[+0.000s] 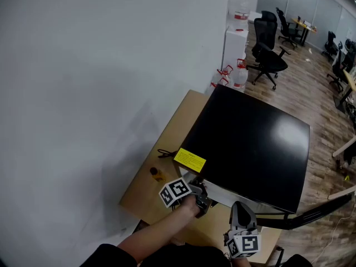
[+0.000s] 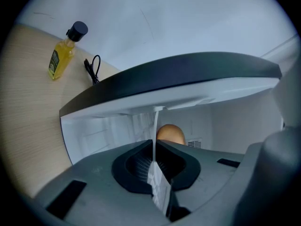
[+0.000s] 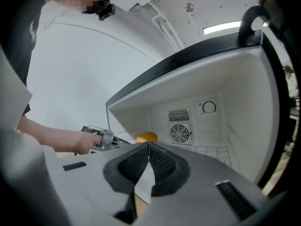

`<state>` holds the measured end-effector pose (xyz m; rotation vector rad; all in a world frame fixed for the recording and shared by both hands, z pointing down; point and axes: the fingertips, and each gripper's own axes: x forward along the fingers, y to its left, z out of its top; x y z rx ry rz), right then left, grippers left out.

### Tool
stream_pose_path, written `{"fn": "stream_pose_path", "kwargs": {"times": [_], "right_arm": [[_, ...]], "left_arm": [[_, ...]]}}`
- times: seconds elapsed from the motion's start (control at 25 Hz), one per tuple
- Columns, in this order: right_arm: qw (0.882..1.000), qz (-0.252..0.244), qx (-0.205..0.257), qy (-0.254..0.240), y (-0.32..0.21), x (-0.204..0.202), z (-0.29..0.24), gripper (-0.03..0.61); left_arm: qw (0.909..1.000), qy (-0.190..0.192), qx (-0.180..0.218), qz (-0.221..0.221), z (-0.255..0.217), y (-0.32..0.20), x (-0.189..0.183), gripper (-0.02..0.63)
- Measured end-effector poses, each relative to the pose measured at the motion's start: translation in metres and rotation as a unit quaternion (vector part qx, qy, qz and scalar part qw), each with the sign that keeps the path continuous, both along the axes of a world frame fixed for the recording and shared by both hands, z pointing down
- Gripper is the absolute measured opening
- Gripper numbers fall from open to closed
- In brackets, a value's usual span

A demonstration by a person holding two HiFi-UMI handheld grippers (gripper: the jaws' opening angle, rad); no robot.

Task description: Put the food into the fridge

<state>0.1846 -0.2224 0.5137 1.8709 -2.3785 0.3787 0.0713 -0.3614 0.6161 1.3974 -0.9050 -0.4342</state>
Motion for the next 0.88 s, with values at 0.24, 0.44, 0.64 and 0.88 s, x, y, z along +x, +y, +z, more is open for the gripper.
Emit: {"fn": "stream_pose_path", "kwargs": {"times": [0.24, 0.44, 0.64, 0.88], "right_arm": [[1.0, -0.001, 0.003, -0.002, 0.001, 0.0, 0.0, 0.06], [1.0, -0.003, 0.001, -0.003, 0.005, 0.0, 0.0, 0.06], [1.0, 0.005, 0.004, -0.007, 0.012, 0.002, -0.007, 0.06], [1.0, 0.008, 0.004, -0.004, 0.02, 0.001, -0.006, 0.06]], "left_arm": [[0.9998, -0.009, -0.017, -0.005, 0.001, -0.005, 0.002, 0.02], [0.9994, -0.03, -0.014, -0.007, 0.001, -0.003, 0.003, 0.02], [0.9937, -0.106, 0.036, -0.002, -0.007, -0.005, -0.003, 0.02], [0.9745, -0.196, 0.107, 0.021, -0.011, -0.014, -0.004, 0.028]]}}
